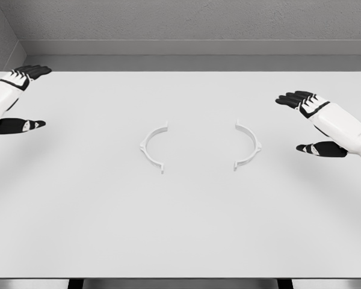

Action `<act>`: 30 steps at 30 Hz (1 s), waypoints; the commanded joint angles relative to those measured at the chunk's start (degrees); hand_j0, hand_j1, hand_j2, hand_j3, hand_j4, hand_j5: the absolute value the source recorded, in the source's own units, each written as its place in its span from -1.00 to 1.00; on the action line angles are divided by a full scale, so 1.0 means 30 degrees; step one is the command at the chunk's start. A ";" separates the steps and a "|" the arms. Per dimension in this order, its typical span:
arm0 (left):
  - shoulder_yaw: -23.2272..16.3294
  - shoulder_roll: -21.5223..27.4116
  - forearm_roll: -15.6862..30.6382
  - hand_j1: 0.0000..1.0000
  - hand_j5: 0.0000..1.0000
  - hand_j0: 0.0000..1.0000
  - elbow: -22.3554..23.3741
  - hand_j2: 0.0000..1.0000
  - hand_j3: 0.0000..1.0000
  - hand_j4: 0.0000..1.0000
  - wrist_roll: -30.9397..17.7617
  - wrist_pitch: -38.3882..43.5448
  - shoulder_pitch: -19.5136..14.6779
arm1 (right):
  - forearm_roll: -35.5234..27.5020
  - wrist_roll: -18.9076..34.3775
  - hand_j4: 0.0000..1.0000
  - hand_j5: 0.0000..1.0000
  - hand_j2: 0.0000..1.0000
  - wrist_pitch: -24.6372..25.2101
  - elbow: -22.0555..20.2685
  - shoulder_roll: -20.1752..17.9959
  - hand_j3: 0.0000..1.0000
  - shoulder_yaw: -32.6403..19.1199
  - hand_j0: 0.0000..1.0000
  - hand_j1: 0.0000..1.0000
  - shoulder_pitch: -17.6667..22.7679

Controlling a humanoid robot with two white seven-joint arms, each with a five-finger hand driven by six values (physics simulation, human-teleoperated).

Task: Assemble PVC drainage pipe clamps

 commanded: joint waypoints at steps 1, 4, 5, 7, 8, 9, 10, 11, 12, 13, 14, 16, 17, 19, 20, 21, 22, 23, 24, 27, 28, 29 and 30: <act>-0.0304 -0.0191 0.0095 1.00 1.00 1.00 -0.0044 1.00 1.00 1.00 0.0010 -0.0002 0.0000 | -0.0131 -0.0021 1.00 1.00 1.00 0.0033 0.0365 0.0005 1.00 0.0002 1.00 1.00 0.0000; -0.0568 -0.0221 0.0095 1.00 1.00 1.00 -0.0073 1.00 1.00 1.00 0.0010 -0.0002 0.0000 | -0.0160 -0.0021 1.00 1.00 1.00 0.0033 0.0951 0.0034 1.00 0.0089 1.00 1.00 -0.0262; -0.0597 -0.0221 0.0095 1.00 1.00 1.00 -0.0102 1.00 1.00 1.00 0.0010 -0.0002 0.0000 | -0.0131 -0.0021 1.00 1.00 1.00 0.0033 0.1536 0.0384 1.00 0.0323 1.00 1.00 -0.0995; -0.0714 -0.0221 0.0095 1.00 1.00 1.00 -0.0190 1.00 1.00 1.00 0.0010 -0.0002 0.0000 | 0.1067 -0.0050 1.00 1.00 1.00 0.0033 0.1947 0.0649 1.00 0.1435 1.00 1.00 -0.2019; -0.0714 -0.0221 0.0095 1.00 1.00 1.00 -0.0190 1.00 1.00 1.00 0.0010 -0.0002 0.0000 | 0.1451 -0.0050 1.00 1.00 1.00 0.0033 0.2357 0.1000 1.00 0.1934 1.00 1.00 -0.2606; -0.0714 -0.0250 0.0066 1.00 1.00 1.00 -0.0190 1.00 1.00 1.00 0.0010 -0.0002 0.0000 | 0.1860 -0.0021 1.00 1.00 1.00 0.0033 0.2650 0.1410 1.00 0.2111 1.00 1.00 -0.2988; -0.0773 -0.0279 0.0066 1.00 1.00 1.00 -0.0219 1.00 1.00 1.00 0.0010 -0.0002 0.0000 | 0.2914 -0.0050 1.00 1.00 1.00 0.0683 0.2914 0.2200 1.00 0.2111 1.00 1.00 -0.3369; -0.0802 -0.0396 0.0066 1.00 1.00 1.00 -0.0190 1.00 1.00 1.00 0.0010 -0.0002 0.0000 | 0.3589 -0.0050 1.00 1.00 1.00 0.1065 0.3324 0.2699 1.00 0.2111 1.00 1.00 -0.3691; -0.0832 -0.0455 0.0066 1.00 1.00 1.00 -0.0219 1.00 1.00 1.00 0.0010 -0.0002 0.0000 | 0.3912 -0.0050 1.00 1.00 1.00 0.1153 0.3646 0.3021 1.00 0.2140 1.00 1.00 -0.3925; -0.0832 -0.0455 -0.0021 1.00 1.00 1.00 -0.0395 1.00 1.00 1.00 0.0010 -0.0002 0.0000 | 0.4029 -0.0050 1.00 1.00 1.00 0.1503 0.3793 0.3168 1.00 0.2199 1.00 1.00 -0.4043; -0.0861 -0.0484 -0.0402 1.00 1.00 1.00 -0.0454 1.00 1.00 1.00 0.0010 -0.0002 0.0000 | 0.4030 -0.0079 1.00 1.00 1.00 0.1797 0.3793 0.3169 1.00 0.2287 1.00 1.00 -0.4101; -0.0890 -0.0806 -0.0725 1.00 1.00 1.00 -0.0424 1.00 1.00 1.00 0.0010 -0.0002 -0.0029 | 0.4059 -0.0079 1.00 1.00 1.00 0.2207 0.3823 0.3198 1.00 0.2316 1.00 1.00 -0.4131; -0.0978 -0.1011 -0.0725 1.00 1.00 1.00 -0.0424 1.00 1.00 1.00 0.0010 -0.0002 -0.0058 | 0.4088 -0.0079 1.00 1.00 1.00 0.2353 0.3910 0.3198 1.00 0.2287 1.00 1.00 -0.4131; -0.1417 -0.1158 -0.0959 1.00 1.00 1.00 -0.0454 1.00 1.00 1.00 0.0010 -0.0002 -0.0409 | 0.4117 -0.0109 1.00 1.00 1.00 0.2383 0.4467 0.3256 1.00 0.2316 1.00 1.00 -0.4160; -0.1681 -0.1509 -0.1135 1.00 1.00 1.00 -0.0395 1.00 1.00 1.00 0.0010 -0.0002 -0.0703 | 0.4205 -0.0079 1.00 1.00 1.00 0.2383 0.4467 0.3256 1.00 0.2287 1.00 1.00 -0.4160; -0.1974 -0.1773 -0.1545 1.00 1.00 1.00 -0.0366 1.00 1.00 1.00 0.0010 -0.0002 -0.0996 | 0.4264 -0.0079 1.00 1.00 1.00 0.2354 0.4467 0.3256 1.00 0.2316 1.00 1.00 -0.4160; -0.2120 -0.1891 -0.1545 1.00 1.00 1.00 -0.0366 1.00 1.00 1.00 0.0010 -0.0002 -0.1142 | 0.4264 -0.0109 1.00 1.00 1.00 0.2354 0.4497 0.3256 1.00 0.2316 1.00 1.00 -0.4160; -0.2150 -0.2066 -0.1516 1.00 1.00 1.00 -0.0366 1.00 1.00 1.00 0.0010 -0.0002 -0.1230 | 0.4264 -0.0109 1.00 1.00 1.00 0.2383 0.4497 0.3256 1.00 0.2374 1.00 1.00 -0.4131; -0.2179 -0.2096 -0.1516 1.00 1.00 1.00 -0.0395 1.00 1.00 1.00 0.0010 -0.0002 -0.1289 | 0.4293 -0.0109 1.00 1.00 1.00 0.2354 0.4497 0.3256 1.00 0.2521 1.00 1.00 -0.4131; -0.2179 -0.2125 -0.1516 1.00 1.00 1.00 -0.0424 1.00 1.00 1.00 0.0010 -0.0002 -0.1318 | 0.4293 -0.0079 1.00 1.00 1.00 0.2354 0.4497 0.3256 1.00 0.2638 1.00 1.00 -0.4014; -0.2179 -0.2183 -0.1458 1.00 1.00 1.00 -0.0454 1.00 1.00 1.00 0.0010 -0.0002 -0.1318 | 0.4293 -0.0079 1.00 1.00 1.00 0.2354 0.4467 0.3256 1.00 0.2697 1.00 1.00 -0.3984; -0.2179 -0.2242 -0.1428 1.00 1.00 1.00 -0.0425 1.00 1.00 1.00 0.0010 -0.0002 -0.1348 | 0.4322 -0.0079 1.00 1.00 1.00 0.2383 0.4497 0.3256 1.00 0.3077 1.00 1.00 -0.4013; -0.2179 -0.2271 -0.1428 1.00 1.00 1.00 -0.0424 1.00 1.00 1.00 0.0010 -0.0002 -0.1348 | 0.4322 -0.0079 1.00 1.00 1.00 0.2383 0.4526 0.3256 1.00 0.3107 1.00 1.00 -0.4013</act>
